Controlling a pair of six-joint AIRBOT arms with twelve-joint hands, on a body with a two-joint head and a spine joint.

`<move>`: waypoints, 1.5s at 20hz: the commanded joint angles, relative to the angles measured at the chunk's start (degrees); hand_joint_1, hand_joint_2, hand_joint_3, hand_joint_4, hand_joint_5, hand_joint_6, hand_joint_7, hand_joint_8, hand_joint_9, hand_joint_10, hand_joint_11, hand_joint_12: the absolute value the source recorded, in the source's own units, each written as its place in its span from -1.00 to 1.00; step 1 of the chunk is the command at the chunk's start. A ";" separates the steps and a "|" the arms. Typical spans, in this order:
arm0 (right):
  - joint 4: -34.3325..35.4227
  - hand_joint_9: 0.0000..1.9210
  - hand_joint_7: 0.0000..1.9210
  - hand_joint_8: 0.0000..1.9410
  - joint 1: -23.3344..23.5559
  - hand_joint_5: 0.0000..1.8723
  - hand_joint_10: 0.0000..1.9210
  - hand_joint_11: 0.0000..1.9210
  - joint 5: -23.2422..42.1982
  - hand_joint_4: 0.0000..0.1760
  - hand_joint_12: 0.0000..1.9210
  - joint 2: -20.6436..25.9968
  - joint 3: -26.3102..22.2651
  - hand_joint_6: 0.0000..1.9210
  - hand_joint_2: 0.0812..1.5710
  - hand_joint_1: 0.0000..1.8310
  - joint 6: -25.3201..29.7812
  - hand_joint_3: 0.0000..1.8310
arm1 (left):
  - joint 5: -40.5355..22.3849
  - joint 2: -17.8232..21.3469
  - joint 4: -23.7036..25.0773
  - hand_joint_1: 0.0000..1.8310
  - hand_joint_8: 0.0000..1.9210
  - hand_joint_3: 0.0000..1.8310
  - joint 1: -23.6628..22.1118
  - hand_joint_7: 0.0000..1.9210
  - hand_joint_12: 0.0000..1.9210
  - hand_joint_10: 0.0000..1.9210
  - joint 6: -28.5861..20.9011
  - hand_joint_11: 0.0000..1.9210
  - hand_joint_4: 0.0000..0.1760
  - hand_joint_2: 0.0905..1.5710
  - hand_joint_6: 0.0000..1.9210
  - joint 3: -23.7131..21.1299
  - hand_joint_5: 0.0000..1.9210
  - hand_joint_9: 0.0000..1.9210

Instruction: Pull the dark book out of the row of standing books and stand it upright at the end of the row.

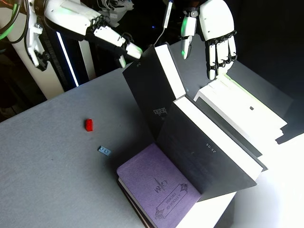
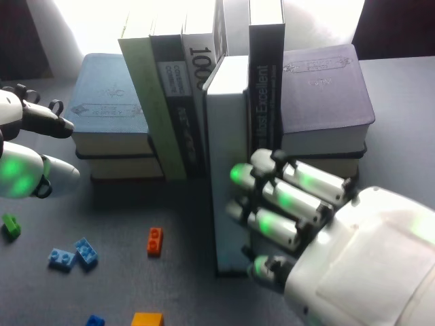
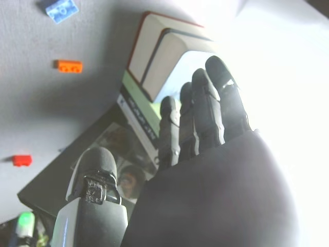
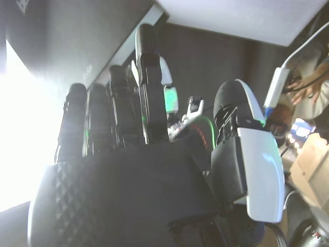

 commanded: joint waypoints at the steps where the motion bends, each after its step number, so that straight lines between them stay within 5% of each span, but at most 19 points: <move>1: -2.93 -1.00 -0.77 -0.99 0.06 -0.15 -1.00 -1.00 2.07 -1.00 -1.00 0.47 -0.44 -0.86 0.48 -0.99 -0.63 -1.00 | -3.03 0.71 2.53 -0.87 -1.00 -1.00 -0.22 -0.80 -0.28 -1.00 -0.03 -1.00 -0.48 0.65 -1.00 -0.01 -0.78 -0.80; 25: -2.94 -1.00 -0.77 -0.99 -7.81 -0.17 -1.00 -1.00 -2.84 -1.00 -1.00 -3.18 11.08 -0.88 0.48 -1.00 1.97 -1.00 | -3.03 0.73 2.54 -0.90 -1.00 -1.00 -0.21 -0.80 -0.25 -1.00 -0.03 -1.00 -0.51 0.66 -0.99 0.04 -0.79 -0.78; 30: -2.94 -1.00 -0.79 -1.00 -8.70 -0.16 -1.00 -1.00 -2.44 -1.00 -1.00 -3.12 9.62 -0.88 0.49 -1.00 2.14 -1.00 | -3.04 0.73 2.54 -0.90 -1.00 -1.00 -0.22 -0.78 -0.24 -1.00 -0.04 -1.00 -0.50 0.65 -1.00 0.03 -0.79 -0.77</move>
